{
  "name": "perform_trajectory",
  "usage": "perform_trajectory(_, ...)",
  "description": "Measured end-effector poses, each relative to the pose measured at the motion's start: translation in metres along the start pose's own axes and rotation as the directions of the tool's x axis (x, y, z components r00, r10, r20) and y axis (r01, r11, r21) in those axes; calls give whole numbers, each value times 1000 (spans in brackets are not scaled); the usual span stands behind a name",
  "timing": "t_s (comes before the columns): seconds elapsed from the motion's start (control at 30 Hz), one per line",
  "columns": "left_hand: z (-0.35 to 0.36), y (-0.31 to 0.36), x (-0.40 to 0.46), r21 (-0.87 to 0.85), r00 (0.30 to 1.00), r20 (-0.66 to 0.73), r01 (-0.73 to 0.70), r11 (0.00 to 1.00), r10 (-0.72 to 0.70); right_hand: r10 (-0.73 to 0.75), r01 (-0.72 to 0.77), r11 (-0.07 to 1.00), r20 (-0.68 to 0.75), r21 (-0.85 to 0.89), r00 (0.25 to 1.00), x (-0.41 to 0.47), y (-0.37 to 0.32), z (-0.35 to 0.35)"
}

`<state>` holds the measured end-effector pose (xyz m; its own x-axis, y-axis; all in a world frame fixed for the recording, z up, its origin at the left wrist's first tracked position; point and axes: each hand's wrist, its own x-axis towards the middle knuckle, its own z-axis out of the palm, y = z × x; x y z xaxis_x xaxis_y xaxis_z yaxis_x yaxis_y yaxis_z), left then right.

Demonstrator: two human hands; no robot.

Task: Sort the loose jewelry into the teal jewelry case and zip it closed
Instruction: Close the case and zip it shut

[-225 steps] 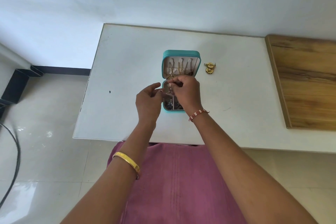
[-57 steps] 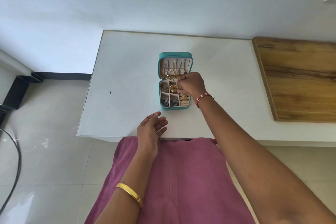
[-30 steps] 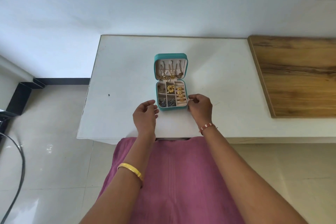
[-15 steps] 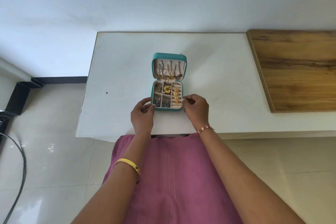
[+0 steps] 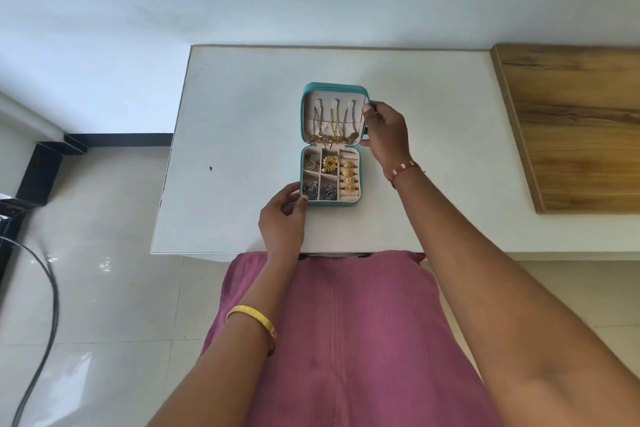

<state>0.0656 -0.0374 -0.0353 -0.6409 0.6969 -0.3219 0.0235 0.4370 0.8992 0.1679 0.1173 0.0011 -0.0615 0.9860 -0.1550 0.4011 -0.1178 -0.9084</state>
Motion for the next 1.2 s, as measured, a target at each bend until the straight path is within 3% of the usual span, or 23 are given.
perform_trajectory(0.33,-2,-5,2,17,1000,16,-19,1000,19,50,-49,999,39,-17,998,8,-2,1)
perform_trajectory(0.8,-4,-2,0,-13,999,25,25,1000,-25,-252,261,958,85,-120,964,-62,19,-17)
perform_trajectory(0.97,-4,0,-2,-24,999,19,33,999,-32,-321,351,902,152,-251,935,-74,36,-19)
perform_trajectory(1.2,-4,2,-3,-61,998,16,60,996,-59,-302,353,878,198,-324,933,-90,50,-21)
